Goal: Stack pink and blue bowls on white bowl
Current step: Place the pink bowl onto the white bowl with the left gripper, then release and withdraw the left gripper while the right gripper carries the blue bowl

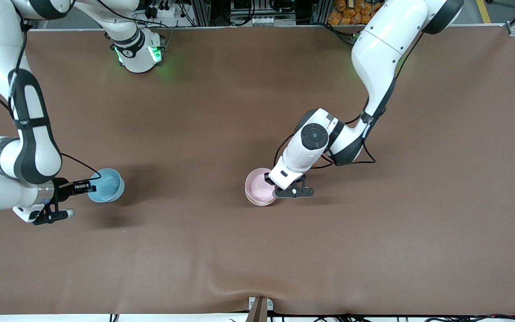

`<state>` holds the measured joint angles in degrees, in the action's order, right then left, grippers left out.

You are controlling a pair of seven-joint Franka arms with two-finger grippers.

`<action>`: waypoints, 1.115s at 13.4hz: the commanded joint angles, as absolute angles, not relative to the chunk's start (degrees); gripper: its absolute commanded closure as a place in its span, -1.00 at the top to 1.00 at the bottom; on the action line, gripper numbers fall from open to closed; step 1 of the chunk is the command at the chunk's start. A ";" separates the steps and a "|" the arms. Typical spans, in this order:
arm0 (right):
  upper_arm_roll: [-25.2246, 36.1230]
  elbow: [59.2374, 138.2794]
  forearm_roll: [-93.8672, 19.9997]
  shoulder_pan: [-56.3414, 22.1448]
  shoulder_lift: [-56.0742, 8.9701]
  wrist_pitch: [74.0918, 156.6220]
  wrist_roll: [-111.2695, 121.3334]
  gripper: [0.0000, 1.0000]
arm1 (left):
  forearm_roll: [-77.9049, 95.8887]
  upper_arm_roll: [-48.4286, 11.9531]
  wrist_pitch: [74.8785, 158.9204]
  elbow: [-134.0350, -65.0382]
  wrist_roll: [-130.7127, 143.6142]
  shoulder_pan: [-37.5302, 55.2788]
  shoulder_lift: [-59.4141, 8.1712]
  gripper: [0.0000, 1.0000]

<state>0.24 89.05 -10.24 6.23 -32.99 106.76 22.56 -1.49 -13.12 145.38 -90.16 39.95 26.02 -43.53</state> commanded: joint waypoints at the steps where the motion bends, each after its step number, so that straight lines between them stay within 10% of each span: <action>1: 0.53 90.09 -11.42 2.39 -28.22 105.82 22.33 -1.00 | -1.40 -12.48 144.67 -87.71 40.70 26.81 -44.30 0.99; 15: 0.53 87.19 -24.16 -15.81 -26.45 103.88 -10.78 -1.00 | -1.58 -12.92 99.08 -87.36 19.01 -3.93 -8.37 1.00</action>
<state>-0.10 87.95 -22.45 -13.62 -27.31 104.24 -6.44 -1.62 -12.22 102.22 -84.96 22.67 -0.74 -12.33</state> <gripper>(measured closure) 0.974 0.000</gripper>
